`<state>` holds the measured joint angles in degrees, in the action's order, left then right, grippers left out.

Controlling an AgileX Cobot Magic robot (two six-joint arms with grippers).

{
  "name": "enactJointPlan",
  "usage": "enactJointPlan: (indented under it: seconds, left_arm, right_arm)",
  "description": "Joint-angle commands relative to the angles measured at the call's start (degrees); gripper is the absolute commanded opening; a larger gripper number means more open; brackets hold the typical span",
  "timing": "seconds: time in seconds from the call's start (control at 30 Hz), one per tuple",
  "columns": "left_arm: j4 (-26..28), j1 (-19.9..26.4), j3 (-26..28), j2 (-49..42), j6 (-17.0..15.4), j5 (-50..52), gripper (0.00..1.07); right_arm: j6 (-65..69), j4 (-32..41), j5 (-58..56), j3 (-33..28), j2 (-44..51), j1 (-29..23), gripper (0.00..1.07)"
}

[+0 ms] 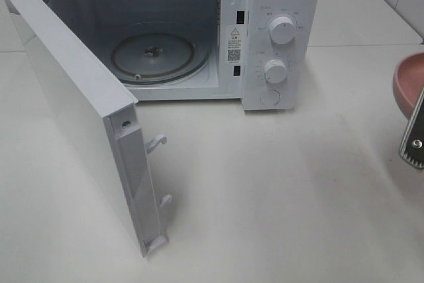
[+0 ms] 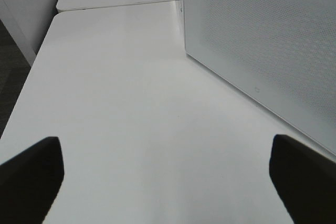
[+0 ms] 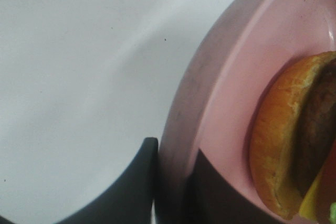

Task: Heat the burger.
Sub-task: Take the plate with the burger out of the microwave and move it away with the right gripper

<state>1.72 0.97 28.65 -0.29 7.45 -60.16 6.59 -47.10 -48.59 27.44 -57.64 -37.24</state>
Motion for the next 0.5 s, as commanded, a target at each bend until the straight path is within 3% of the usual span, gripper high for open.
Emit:
enactJointPlan:
  seconds: [0.03,0.33,0.5]
  left_arm:
    - [0.2,0.2,-0.1,-1.0,-0.4,0.5,1.00]
    - [0.2,0.2,-0.1,-1.0,-0.4,0.5,1.00]
    - [0.2,0.2,-0.1,-1.0,-0.4,0.5,1.00]
  right_arm:
    - [7.3,-3.9,-3.6,0.6,-2.8,0.3,0.00]
    - [21.3,-4.1,-4.4,1.6,-10.9,0.3,0.00]
    - [37.7,-5.6,-8.6,7.1,-21.3,0.5,0.01]
